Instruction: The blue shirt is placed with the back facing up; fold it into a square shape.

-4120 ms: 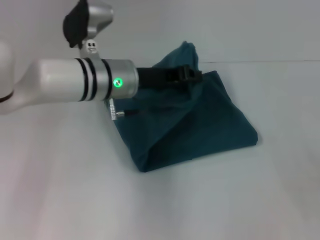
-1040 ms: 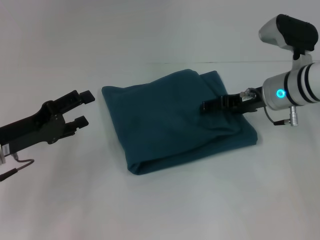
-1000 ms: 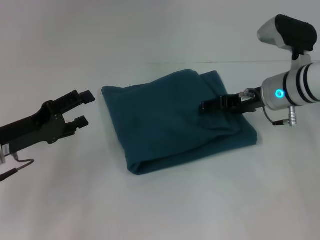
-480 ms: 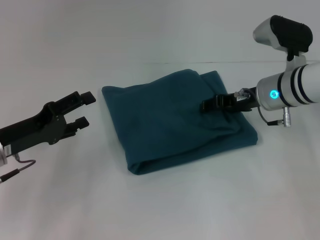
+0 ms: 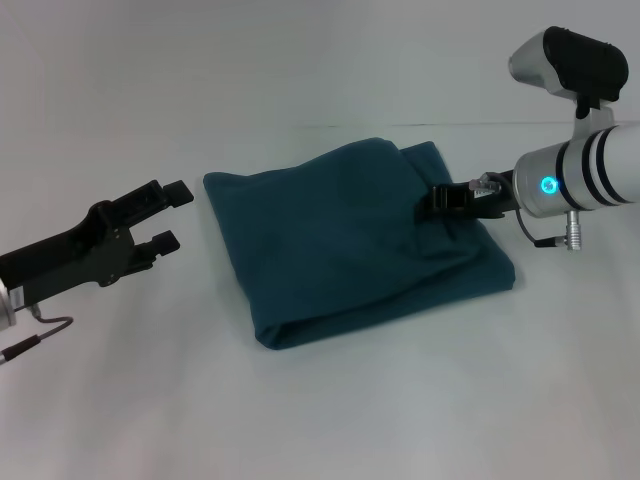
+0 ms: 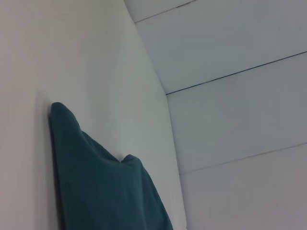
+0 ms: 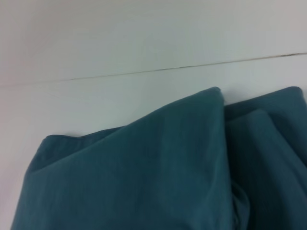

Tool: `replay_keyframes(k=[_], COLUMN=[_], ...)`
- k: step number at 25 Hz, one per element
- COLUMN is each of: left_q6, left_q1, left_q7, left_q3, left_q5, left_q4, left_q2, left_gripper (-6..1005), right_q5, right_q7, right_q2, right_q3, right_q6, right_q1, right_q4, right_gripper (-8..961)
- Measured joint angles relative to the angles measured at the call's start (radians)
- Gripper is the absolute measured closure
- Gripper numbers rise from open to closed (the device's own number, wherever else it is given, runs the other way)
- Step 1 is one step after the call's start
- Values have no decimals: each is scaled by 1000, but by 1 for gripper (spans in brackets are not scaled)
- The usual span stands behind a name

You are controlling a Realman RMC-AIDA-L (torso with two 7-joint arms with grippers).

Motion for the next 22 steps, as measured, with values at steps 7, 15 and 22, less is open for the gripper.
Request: replay_keyframes(k=[7, 15, 22], left_q6=[-12, -14, -14], left_q1=[0, 0, -2], left_q7=[0, 0, 0], left_q3=[0, -1, -2], left_q5=[0, -2, -3], left_q4=[-1, -1, -1], left_q2=[0, 0, 0], left_gripper=[50, 51, 51], right_q5=[25, 89, 90], right_q7=[-2, 19, 82], right_q2=[1, -14, -19], right_q3=[4, 5, 19], right_q6=[-19, -180, -299], right_q1=[-7, -41, -64], right_q4=[-31, -171, -324], right_gripper=[908, 908, 907])
